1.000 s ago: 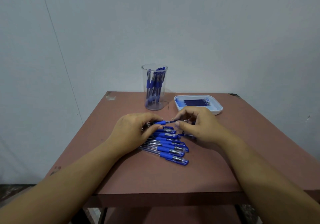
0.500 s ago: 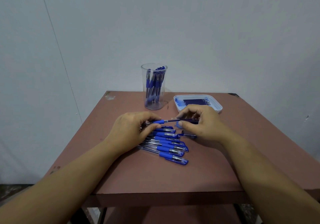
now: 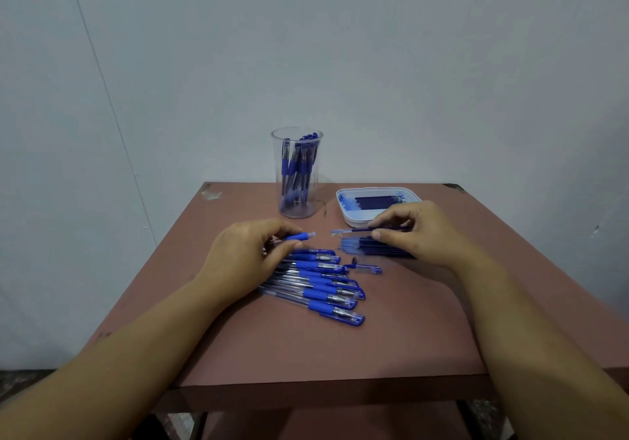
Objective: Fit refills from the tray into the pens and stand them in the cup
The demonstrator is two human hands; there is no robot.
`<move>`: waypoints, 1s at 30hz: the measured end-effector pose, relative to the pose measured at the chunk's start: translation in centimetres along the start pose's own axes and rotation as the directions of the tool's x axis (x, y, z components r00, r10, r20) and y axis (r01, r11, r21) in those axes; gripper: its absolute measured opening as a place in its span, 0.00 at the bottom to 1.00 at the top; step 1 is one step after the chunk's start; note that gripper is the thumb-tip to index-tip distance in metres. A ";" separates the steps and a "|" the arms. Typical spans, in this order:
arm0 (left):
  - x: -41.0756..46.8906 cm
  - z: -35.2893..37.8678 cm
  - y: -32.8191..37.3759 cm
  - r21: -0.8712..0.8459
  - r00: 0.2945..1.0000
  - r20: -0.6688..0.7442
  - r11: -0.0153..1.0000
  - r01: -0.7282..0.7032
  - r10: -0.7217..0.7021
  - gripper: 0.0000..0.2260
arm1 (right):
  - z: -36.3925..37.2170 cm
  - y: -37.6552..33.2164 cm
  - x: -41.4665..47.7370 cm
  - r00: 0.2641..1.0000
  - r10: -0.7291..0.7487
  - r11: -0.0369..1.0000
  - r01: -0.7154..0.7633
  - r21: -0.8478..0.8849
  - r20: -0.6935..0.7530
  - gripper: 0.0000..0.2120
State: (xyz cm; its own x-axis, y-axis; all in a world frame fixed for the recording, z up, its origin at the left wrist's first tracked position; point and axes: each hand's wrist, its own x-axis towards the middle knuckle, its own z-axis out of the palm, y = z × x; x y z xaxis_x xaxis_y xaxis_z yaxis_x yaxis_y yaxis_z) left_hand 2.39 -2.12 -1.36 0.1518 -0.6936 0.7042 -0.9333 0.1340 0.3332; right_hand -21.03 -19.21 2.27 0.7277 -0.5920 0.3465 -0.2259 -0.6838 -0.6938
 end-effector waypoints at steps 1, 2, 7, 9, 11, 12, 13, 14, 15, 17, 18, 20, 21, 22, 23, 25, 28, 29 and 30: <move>0.0 0.0 0.0 -0.005 1.000 -0.002 1.000 0.010 -0.010 0.15 | -0.1 0.3 0.1 1.000 0.007 1.000 -0.007 -0.015 -0.006 0.09; 0.0 0.0 0.0 -0.008 1.000 -0.001 1.000 0.013 -0.013 0.14 | -0.2 0.6 0.2 1.000 0.015 0.999 -0.015 -0.031 -0.009 0.09; 0.0 0.0 0.1 -0.011 1.000 0.013 1.000 0.015 -0.014 0.14 | -0.1 1.8 0.6 0.999 0.039 0.995 -0.038 -0.090 0.010 0.07; 0.0 0.0 0.1 -0.013 1.000 0.021 1.000 0.021 -0.021 0.15 | 0.0 2.1 0.8 0.998 0.049 0.992 -0.045 -0.117 0.031 0.06; 0.0 0.0 0.0 -0.007 0.999 0.030 1.000 0.023 -0.023 0.14 | 0.0 2.4 0.9 0.998 0.055 0.989 -0.048 -0.141 0.043 0.07; 0.0 0.0 0.0 -0.005 0.999 0.033 1.000 0.024 -0.024 0.13 | 0.0 2.5 0.9 0.997 0.058 0.987 -0.050 -0.150 0.045 0.08; 0.0 0.0 0.0 -0.007 0.999 0.034 1.000 0.025 -0.024 0.13 | 0.0 2.7 1.0 0.997 0.059 0.986 -0.050 -0.162 0.048 0.09; 0.0 0.0 0.0 -0.010 0.999 0.036 1.000 0.025 -0.025 0.13 | 0.0 2.9 1.0 0.997 0.065 0.983 -0.055 -0.175 0.052 0.09; 0.0 0.0 0.1 -0.015 0.999 0.037 1.000 0.026 -0.025 0.14 | 0.0 3.0 1.1 0.996 0.074 0.980 -0.062 -0.187 0.058 0.10; 0.0 0.0 0.1 -0.020 0.999 0.043 0.999 0.029 -0.028 0.15 | 0.1 3.2 1.1 0.993 0.091 0.977 -0.075 -0.200 0.070 0.10; 0.0 0.0 0.1 -0.021 0.999 0.046 0.999 0.030 -0.029 0.15 | 0.1 3.2 1.1 0.993 0.097 0.977 -0.081 -0.199 0.070 0.11; 0.0 0.1 0.0 -0.018 0.999 0.047 0.999 0.028 -0.028 0.15 | 0.0 3.2 1.2 0.992 0.105 0.978 -0.091 -0.189 0.066 0.11; 0.0 0.1 0.0 -0.016 0.999 0.045 0.999 0.028 -0.027 0.15 | 0.0 3.1 1.2 0.992 0.110 0.978 -0.096 -0.185 0.067 0.10; 0.0 0.1 -0.1 -0.012 0.999 0.043 1.000 0.029 -0.028 0.15 | -0.1 3.1 1.1 0.991 0.115 0.978 -0.101 -0.185 0.068 0.10; 0.1 0.1 -0.1 -0.009 0.999 0.041 1.000 0.030 -0.030 0.14 | -0.1 3.0 1.1 0.991 0.114 0.978 -0.100 -0.184 0.068 0.09; 0.1 0.1 -0.2 -0.006 0.999 0.036 0.999 0.033 -0.033 0.13 | 0.0 2.9 1.0 0.993 0.110 0.981 -0.099 -0.169 0.052 0.08; 0.1 0.0 -0.3 0.001 0.999 0.029 1.000 0.028 -0.028 0.12 | -0.2 2.4 1.5 0.997 0.073 0.985 -0.070 -0.157 0.017 0.08; 0.2 -0.1 -0.3 -0.001 0.999 0.027 1.000 0.024 -0.024 0.13 | -0.4 2.1 1.7 0.998 0.061 0.985 -0.059 -0.162 0.008 0.08; 0.2 -0.1 -0.4 -0.004 0.999 0.030 1.000 0.019 -0.019 0.13 | -0.6 1.9 2.1 0.999 0.054 0.983 -0.053 -0.174 0.001 0.08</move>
State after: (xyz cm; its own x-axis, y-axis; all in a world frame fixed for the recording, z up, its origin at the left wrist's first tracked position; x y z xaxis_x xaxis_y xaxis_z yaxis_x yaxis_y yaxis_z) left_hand 2.81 -2.24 -1.26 0.1595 -0.7167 0.6789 -0.9289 0.1239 0.3491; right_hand -20.29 -21.99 2.10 0.7149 -0.6277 0.3079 -0.3738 -0.7153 -0.5904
